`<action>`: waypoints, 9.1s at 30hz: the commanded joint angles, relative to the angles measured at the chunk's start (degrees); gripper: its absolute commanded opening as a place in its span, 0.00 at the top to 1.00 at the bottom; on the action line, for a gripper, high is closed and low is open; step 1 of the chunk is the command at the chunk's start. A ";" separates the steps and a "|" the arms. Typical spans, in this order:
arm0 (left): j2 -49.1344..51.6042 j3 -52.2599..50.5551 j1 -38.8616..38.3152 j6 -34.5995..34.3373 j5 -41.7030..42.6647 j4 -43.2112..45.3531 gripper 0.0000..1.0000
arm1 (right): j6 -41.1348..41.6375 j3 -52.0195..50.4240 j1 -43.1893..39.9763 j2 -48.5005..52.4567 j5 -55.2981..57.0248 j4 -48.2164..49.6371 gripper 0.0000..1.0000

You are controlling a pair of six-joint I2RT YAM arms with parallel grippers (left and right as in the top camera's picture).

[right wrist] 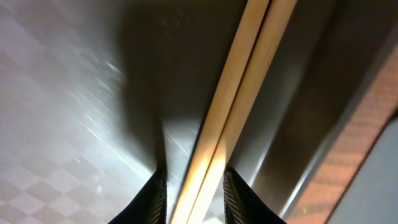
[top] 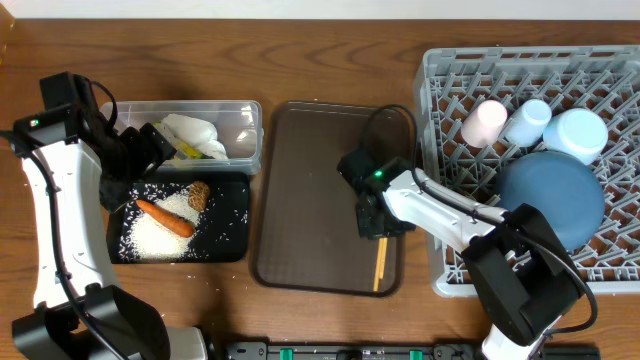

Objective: Sort waste into correct bins and load items into the dishwasher rack

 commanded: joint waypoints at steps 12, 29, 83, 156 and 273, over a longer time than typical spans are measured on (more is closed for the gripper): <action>-0.85 0.04 0.24 0.09 -0.35 -0.15 0.02 | -6.93 2.14 -5.33 1.33 6.49 9.46 0.79; -0.85 0.04 0.24 0.11 -0.35 -0.17 0.02 | -8.35 14.69 -8.35 0.07 4.83 -1.53 0.85; -0.85 0.04 0.24 0.09 -0.35 -0.17 0.02 | 6.03 2.51 -9.57 6.82 -19.21 -0.26 0.99; -0.85 0.04 0.24 0.09 -0.35 -0.15 0.02 | -18.71 42.64 -14.84 6.40 -12.94 -27.80 0.99; -0.85 0.04 0.24 0.11 -0.35 -0.15 0.02 | -2.67 14.64 -4.22 6.58 -3.89 -11.65 0.79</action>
